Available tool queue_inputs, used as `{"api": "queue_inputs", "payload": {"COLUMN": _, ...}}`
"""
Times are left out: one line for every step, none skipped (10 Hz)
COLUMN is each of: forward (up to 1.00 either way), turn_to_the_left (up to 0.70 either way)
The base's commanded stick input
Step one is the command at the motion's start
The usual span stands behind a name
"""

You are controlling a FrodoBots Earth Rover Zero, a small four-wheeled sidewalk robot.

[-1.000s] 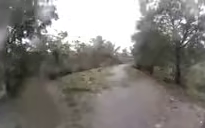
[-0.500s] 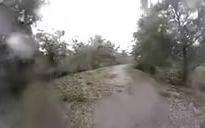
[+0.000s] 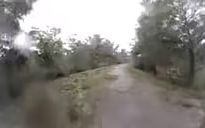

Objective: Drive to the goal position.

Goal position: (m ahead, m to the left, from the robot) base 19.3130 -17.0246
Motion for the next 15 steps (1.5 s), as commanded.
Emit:
{"api": "queue_inputs", "payload": {"forward": 0.85, "turn_to_the_left": 0.0}}
{"api": "queue_inputs", "payload": {"forward": 0.85, "turn_to_the_left": 0.0}}
{"api": "queue_inputs", "payload": {"forward": 0.85, "turn_to_the_left": 0.0}}
{"api": "queue_inputs", "payload": {"forward": 0.85, "turn_to_the_left": 0.0}}
{"api": "queue_inputs", "payload": {"forward": 0.85, "turn_to_the_left": 0.0}}
{"api": "queue_inputs", "payload": {"forward": 0.85, "turn_to_the_left": 0.0}}
{"api": "queue_inputs", "payload": {"forward": 0.85, "turn_to_the_left": 0.0}}
{"api": "queue_inputs", "payload": {"forward": 0.85, "turn_to_the_left": 0.0}}
{"api": "queue_inputs", "payload": {"forward": 0.85, "turn_to_the_left": 0.0}}
{"api": "queue_inputs", "payload": {"forward": 0.85, "turn_to_the_left": 0.0}}
{"api": "queue_inputs", "payload": {"forward": 0.85, "turn_to_the_left": 0.0}}
{"api": "queue_inputs", "payload": {"forward": 0.85, "turn_to_the_left": 0.0}}
{"api": "queue_inputs", "payload": {"forward": 0.85, "turn_to_the_left": 0.0}}
{"api": "queue_inputs", "payload": {"forward": 0.85, "turn_to_the_left": 0.0}}
{"api": "queue_inputs", "payload": {"forward": 0.85, "turn_to_the_left": 0.0}}
